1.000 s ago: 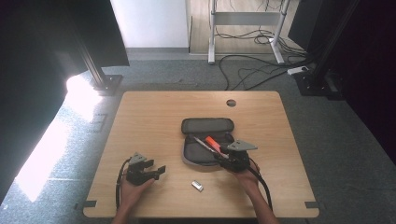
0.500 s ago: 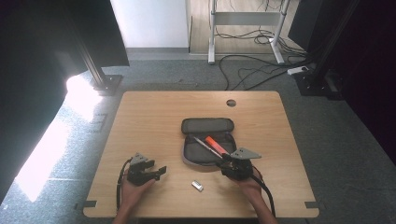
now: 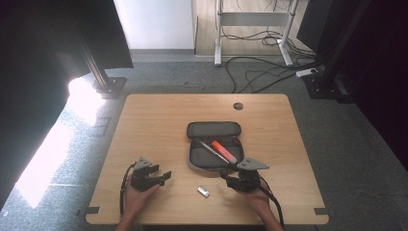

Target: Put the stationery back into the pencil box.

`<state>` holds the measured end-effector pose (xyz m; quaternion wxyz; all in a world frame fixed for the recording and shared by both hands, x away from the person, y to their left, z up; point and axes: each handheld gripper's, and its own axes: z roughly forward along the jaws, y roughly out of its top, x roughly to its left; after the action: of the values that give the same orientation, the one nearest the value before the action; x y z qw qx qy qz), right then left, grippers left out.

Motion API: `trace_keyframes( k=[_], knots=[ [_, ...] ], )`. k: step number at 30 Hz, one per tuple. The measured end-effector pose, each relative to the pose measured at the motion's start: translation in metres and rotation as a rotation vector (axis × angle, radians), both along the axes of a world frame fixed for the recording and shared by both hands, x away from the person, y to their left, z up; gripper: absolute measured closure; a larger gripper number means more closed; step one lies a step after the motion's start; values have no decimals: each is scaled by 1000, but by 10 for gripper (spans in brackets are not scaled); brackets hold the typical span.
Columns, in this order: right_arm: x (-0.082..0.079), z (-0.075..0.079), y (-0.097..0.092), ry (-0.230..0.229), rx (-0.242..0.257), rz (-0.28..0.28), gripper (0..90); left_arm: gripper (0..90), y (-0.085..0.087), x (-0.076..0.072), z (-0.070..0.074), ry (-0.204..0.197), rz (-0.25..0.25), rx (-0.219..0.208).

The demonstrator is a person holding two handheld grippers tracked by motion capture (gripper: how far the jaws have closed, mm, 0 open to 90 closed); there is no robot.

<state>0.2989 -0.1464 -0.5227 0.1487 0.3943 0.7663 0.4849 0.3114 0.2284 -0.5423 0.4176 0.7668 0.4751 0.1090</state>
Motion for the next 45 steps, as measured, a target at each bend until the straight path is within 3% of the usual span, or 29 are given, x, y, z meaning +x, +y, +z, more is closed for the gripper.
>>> trace_keyframes(
  k=[11,24,45],
  knots=[
    [-8,-5,19,12,-6,66,461,322,0,1,-2,7,1,0],
    [-14,-9,33,25,-7,107,471,322,1,1,-1,6,4,-1],
    [-26,-18,59,53,-47,197,475,322,-1,1,-2,6,-5,3]
  ],
)
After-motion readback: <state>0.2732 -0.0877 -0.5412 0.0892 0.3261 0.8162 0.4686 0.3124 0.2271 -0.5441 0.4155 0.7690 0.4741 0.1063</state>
